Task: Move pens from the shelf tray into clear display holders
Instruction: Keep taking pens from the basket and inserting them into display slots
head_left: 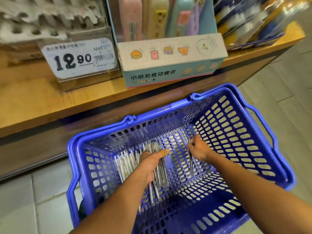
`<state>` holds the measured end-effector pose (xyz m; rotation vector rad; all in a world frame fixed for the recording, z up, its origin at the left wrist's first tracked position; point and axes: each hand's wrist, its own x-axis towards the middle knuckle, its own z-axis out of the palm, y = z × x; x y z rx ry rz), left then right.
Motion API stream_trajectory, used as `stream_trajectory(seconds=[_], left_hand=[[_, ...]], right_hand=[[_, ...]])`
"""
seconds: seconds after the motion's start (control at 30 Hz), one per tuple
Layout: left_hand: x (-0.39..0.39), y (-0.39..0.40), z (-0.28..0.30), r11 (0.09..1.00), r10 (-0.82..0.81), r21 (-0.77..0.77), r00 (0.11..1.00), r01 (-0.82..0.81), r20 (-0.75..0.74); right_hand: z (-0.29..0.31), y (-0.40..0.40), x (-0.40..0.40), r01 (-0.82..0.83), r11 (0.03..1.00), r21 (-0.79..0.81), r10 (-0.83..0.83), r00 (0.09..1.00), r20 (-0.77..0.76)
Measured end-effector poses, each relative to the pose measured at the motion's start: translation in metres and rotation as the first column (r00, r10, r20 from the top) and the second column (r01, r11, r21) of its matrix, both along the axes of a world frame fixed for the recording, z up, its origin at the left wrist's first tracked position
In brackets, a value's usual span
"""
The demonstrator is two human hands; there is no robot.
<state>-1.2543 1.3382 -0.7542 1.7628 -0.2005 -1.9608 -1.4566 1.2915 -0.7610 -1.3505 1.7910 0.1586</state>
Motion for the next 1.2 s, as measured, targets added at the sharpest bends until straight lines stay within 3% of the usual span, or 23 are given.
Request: stream_trajectory(seconds=[0.23, 0.33, 0.57, 0.77, 0.97, 1.2], left_hand=[[0.024, 0.004, 0.069, 0.987, -0.143, -0.068, 0.99, 0.143, 0.001], [0.04, 0.005, 0.117, 0.986, -0.158, -0.058, 0.984, 0.154, -0.082], [0.082, 0.016, 0.261, 0.978, -0.208, 0.0, 0.965, 0.211, -0.157], [0.122, 0.02, 0.42, 0.972, -0.213, 0.077, 0.971, 0.222, -0.111], [0.146, 0.009, 0.563, 0.979, -0.193, 0.049, 0.976, 0.198, -0.103], [0.182, 0.016, 0.655, 0.996, -0.062, -0.077, 0.986, 0.051, -0.152]], right_hand=[[0.092, 0.023, 0.024, 0.187, 0.981, 0.046, -0.193, 0.952, 0.238], [0.142, 0.039, 0.035, 0.239, 0.971, 0.033, -0.238, 0.927, 0.289], [0.294, 0.068, 0.065, 0.305, 0.952, 0.0, -0.289, 0.902, 0.32], [0.438, 0.079, 0.087, 0.457, 0.886, 0.085, -0.45, 0.797, 0.404], [0.57, 0.077, 0.108, 0.467, 0.881, 0.074, -0.448, 0.776, 0.444], [0.66, 0.068, 0.127, 0.411, 0.912, -0.007, -0.354, 0.794, 0.494]])
